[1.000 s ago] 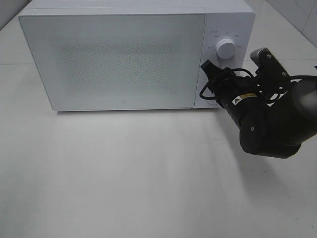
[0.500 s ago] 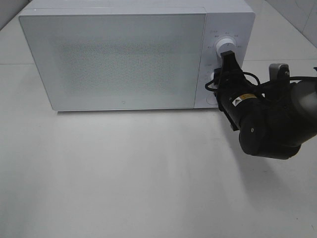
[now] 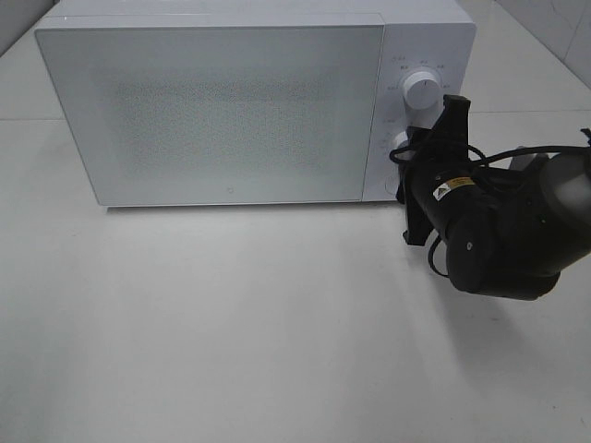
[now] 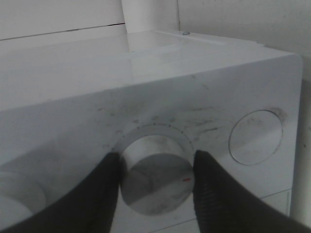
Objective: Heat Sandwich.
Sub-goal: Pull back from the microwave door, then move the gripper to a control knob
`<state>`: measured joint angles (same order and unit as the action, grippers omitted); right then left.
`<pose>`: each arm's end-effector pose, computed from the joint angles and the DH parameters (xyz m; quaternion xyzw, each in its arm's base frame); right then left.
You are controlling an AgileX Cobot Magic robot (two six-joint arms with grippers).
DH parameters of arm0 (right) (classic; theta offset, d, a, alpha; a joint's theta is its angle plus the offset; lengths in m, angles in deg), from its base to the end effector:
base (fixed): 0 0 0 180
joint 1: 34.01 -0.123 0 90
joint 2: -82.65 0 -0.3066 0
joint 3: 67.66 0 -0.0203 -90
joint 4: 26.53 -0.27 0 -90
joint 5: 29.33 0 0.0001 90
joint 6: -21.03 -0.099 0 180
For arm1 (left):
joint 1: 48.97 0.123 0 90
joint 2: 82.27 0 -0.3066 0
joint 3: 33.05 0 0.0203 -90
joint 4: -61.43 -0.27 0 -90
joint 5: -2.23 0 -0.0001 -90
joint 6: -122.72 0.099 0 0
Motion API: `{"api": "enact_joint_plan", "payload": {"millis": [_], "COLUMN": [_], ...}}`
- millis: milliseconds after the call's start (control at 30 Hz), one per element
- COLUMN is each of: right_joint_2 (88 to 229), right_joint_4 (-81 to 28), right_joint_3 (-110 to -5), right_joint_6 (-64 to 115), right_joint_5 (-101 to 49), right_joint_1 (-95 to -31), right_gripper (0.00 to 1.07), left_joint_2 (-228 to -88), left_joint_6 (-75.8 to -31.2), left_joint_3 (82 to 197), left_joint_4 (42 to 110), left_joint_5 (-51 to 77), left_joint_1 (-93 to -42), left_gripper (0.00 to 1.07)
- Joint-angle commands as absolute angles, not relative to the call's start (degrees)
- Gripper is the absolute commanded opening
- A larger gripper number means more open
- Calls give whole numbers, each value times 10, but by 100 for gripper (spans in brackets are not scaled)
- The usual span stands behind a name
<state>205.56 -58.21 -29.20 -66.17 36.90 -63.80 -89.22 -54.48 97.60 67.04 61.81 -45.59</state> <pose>0.3342 0.1365 0.1178 0.5601 0.5029 0.4958 0.4331 -0.0017 -0.0085 0.2838 -0.0029 0.8465 -0.0203 0.5320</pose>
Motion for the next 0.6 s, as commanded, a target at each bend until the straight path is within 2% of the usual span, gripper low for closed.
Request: {"api": "enact_joint_plan", "payload": {"millis": [33,300,600], "right_joint_2": [2048,2048,2048], "right_joint_4": [-551,-538,-524], "right_joint_3": [-299,-299,-299], "right_joint_6": [-663,-660,-659], "right_joint_5": [407,407,407], "right_joint_1": [-641,-641,-641], "right_gripper": [8,11,24], "left_joint_2": [-877,-877,-877], "left_joint_6": [-549,-549,-549], "left_joint_3": [975,975,975], "left_joint_4": [670,670,670], "left_joint_5": [616,616,616], "left_joint_1": [-460,-460,-460], "left_gripper": [98,98,98]}}
